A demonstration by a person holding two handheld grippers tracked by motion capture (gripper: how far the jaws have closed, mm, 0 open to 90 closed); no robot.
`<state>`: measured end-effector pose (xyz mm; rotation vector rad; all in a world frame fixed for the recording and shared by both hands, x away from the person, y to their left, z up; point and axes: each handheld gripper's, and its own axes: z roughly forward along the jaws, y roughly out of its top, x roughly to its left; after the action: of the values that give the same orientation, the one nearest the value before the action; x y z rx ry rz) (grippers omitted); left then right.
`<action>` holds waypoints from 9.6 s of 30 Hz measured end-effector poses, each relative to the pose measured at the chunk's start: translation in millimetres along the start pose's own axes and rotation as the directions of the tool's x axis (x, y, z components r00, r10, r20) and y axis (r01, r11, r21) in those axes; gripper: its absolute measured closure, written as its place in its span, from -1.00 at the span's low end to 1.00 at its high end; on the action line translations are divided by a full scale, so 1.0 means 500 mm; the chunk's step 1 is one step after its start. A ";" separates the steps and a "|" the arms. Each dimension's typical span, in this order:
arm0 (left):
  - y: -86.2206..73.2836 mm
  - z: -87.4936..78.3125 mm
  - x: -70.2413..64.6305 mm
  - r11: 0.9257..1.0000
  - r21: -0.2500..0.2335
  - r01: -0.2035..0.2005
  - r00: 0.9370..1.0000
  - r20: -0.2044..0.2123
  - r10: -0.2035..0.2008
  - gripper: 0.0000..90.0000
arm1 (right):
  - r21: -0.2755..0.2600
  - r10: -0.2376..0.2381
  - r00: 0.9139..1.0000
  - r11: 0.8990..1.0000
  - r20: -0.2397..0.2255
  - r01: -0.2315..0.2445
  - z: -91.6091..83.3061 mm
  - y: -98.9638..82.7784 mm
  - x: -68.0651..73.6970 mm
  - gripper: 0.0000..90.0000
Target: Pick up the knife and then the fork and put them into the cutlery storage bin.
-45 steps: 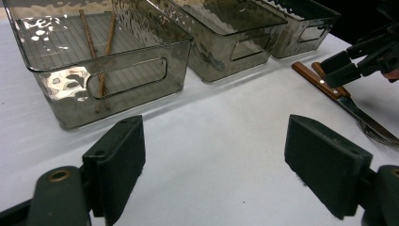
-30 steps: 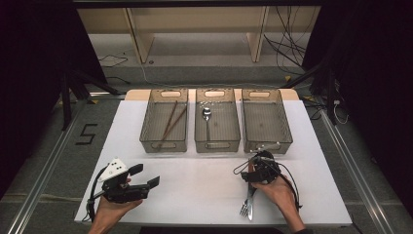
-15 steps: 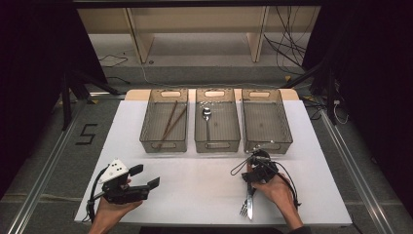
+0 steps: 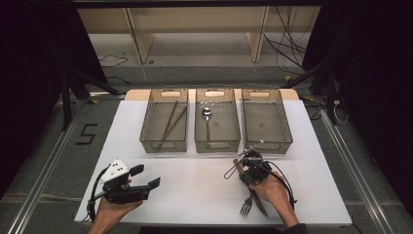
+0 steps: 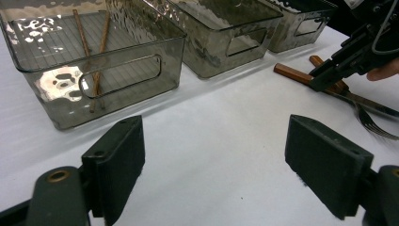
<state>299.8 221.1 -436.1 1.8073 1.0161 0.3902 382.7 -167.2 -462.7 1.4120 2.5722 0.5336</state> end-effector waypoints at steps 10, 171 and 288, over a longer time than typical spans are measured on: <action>0.000 0.000 0.000 1.000 0.003 -0.002 1.000 0.000 0.002 -0.55 | -0.011 -0.003 1.000 1.000 0.002 0.003 0.000 -0.002 0.000 0.70; -0.005 -0.008 0.017 0.996 -0.086 0.038 0.999 0.025 -0.036 -0.56 | -0.409 0.284 0.956 0.866 -0.073 -0.289 -0.145 0.224 -0.262 -0.23; -0.005 -0.006 0.012 0.996 -0.084 0.023 1.000 0.018 -0.022 -0.56 | -0.096 -0.164 0.983 0.983 -0.076 0.157 -0.144 -0.201 -0.136 -0.04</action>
<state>300.3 227.7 -438.0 1.7201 0.9931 0.3976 318.7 -290.5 -436.5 1.1647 2.6604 0.6856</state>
